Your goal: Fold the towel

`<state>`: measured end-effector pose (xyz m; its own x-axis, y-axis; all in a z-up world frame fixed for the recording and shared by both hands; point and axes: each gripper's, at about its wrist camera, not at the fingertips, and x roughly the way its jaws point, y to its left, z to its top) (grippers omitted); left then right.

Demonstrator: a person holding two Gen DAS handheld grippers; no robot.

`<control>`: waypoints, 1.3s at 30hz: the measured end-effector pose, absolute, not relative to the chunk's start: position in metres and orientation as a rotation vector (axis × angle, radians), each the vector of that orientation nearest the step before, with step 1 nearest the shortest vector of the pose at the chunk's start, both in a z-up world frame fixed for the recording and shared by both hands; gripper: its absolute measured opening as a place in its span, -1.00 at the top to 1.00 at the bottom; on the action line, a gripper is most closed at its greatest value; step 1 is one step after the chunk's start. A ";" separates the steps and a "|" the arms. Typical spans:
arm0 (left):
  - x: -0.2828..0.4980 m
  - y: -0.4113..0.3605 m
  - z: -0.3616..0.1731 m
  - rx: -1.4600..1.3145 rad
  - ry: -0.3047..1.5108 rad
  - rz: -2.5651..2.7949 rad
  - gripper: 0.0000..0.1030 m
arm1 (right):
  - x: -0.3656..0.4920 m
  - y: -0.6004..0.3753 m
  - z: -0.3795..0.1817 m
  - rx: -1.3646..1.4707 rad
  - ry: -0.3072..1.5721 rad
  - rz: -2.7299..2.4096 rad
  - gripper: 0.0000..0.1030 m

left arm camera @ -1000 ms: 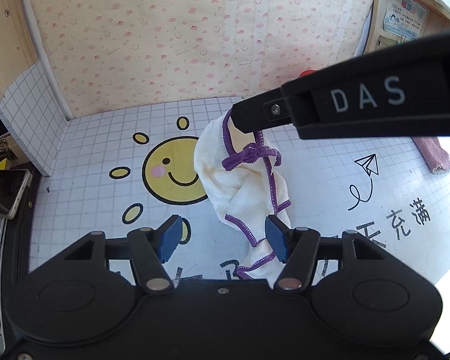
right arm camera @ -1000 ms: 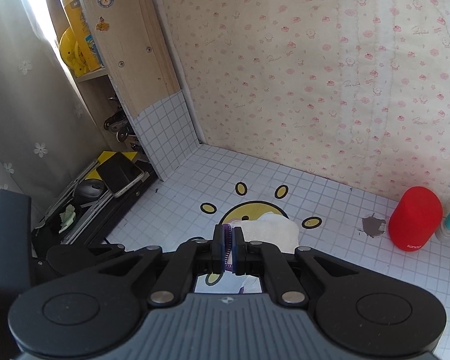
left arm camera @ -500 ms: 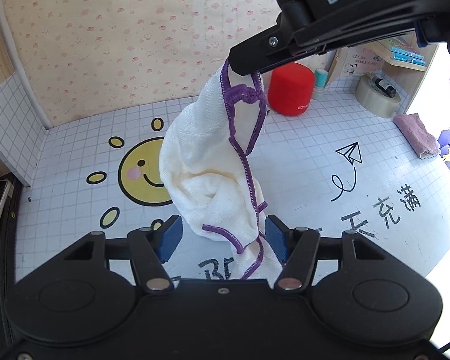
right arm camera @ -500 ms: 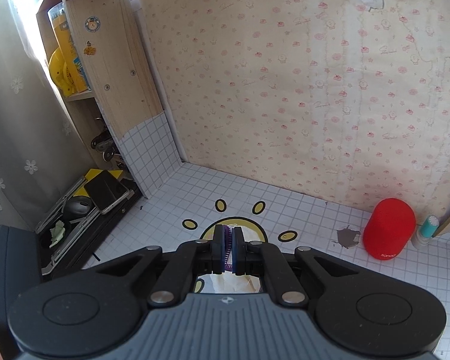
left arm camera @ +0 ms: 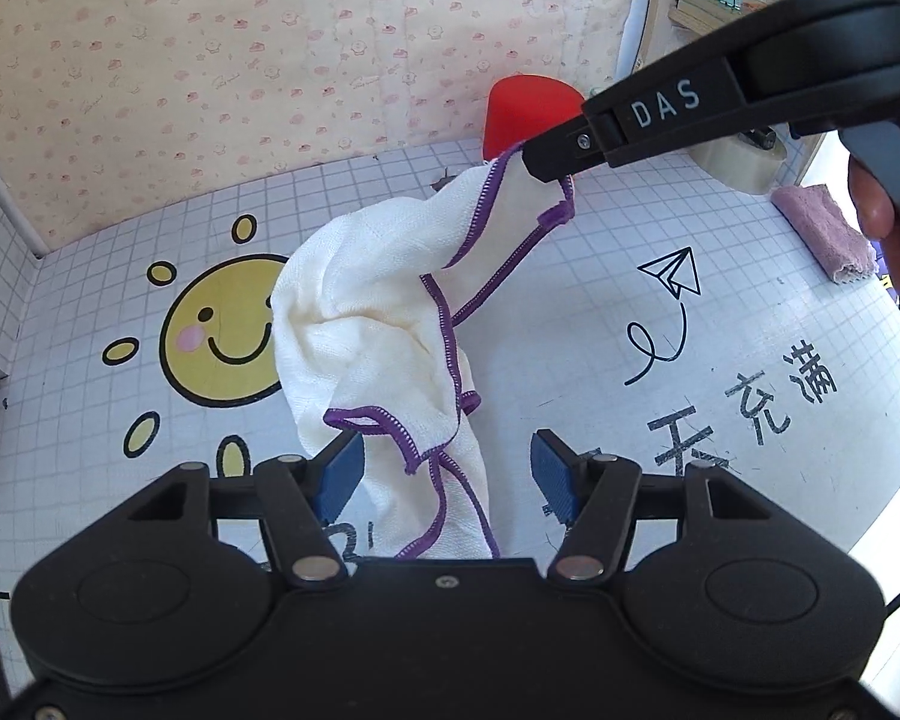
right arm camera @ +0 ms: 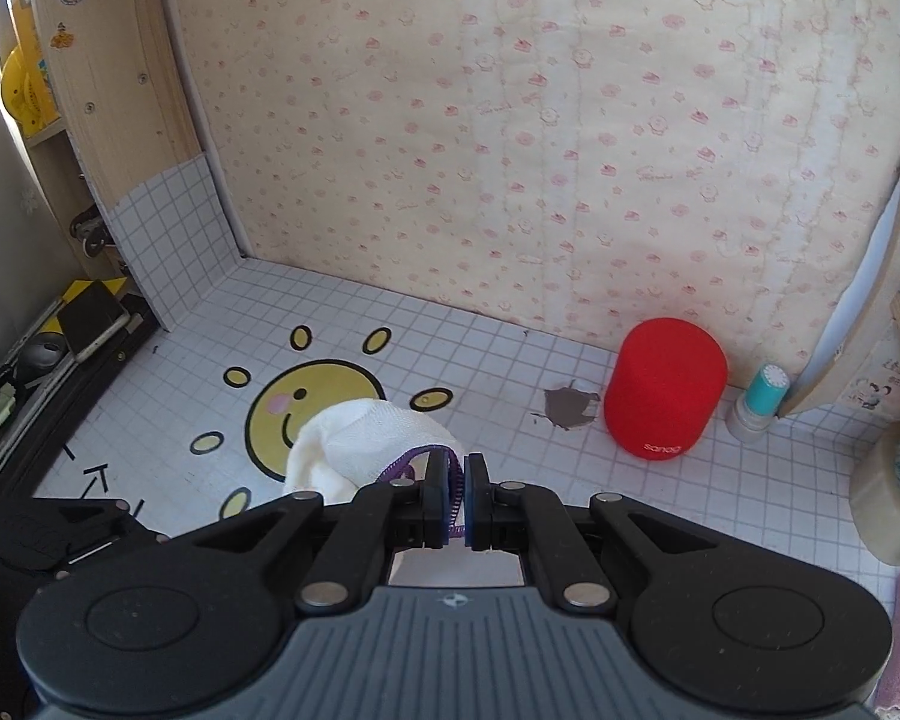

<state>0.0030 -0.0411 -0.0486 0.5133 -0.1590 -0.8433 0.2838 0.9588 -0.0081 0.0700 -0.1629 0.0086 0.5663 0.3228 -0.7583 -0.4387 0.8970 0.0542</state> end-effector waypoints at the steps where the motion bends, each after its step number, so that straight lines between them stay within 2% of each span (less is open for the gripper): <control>1: 0.003 -0.043 -0.049 0.142 0.995 -0.265 -0.26 | 0.073 -0.169 0.005 -0.139 0.868 0.437 0.92; 4: 0.006 -0.047 -0.052 0.149 0.990 -0.253 -0.32 | 0.079 -0.181 -0.001 -0.111 0.886 0.434 0.89; 6: 0.008 -0.051 -0.055 0.151 0.992 -0.242 -0.32 | 0.081 -0.187 -0.004 -0.093 0.889 0.436 0.76; 8: 0.012 -0.054 -0.058 0.171 0.990 -0.215 -0.32 | 0.082 -0.192 -0.007 -0.084 0.890 0.440 0.34; 9: 0.013 -0.056 -0.059 0.180 0.987 -0.203 -0.32 | 0.082 -0.194 -0.007 -0.069 0.884 0.447 0.29; 12: 0.016 -0.059 -0.059 0.219 0.956 -0.175 -0.32 | 0.084 -0.200 -0.008 -0.026 0.881 0.459 0.21; 19: 0.027 -0.073 -0.070 0.298 0.966 -0.182 -0.29 | 0.089 -0.203 -0.021 0.002 0.932 0.489 0.21; 22: 0.030 -0.078 -0.072 0.275 0.991 -0.206 -0.13 | 0.089 -0.203 -0.029 -0.006 0.956 0.489 0.21; 27: 0.032 -0.081 -0.071 0.239 0.998 -0.250 0.35 | 0.090 -0.207 -0.039 -0.006 0.993 0.478 0.21; 31: 0.034 -0.082 -0.072 0.228 1.006 -0.260 0.49 | 0.089 -0.210 -0.040 -0.004 1.002 0.474 0.21; 32: 0.034 -0.082 -0.071 0.225 1.006 -0.263 0.58 | 0.089 -0.210 -0.041 -0.002 1.006 0.474 0.21; 39: 0.032 -0.080 -0.065 0.209 1.002 -0.259 0.78 | 0.087 -0.210 -0.041 0.002 1.013 0.480 0.21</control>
<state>0.0321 -0.0805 -0.0651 0.5121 -0.1186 -0.8507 0.3091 0.9495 0.0537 0.0867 -0.2096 -0.0413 0.4349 0.3867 -0.8132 -0.3848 0.8963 0.2204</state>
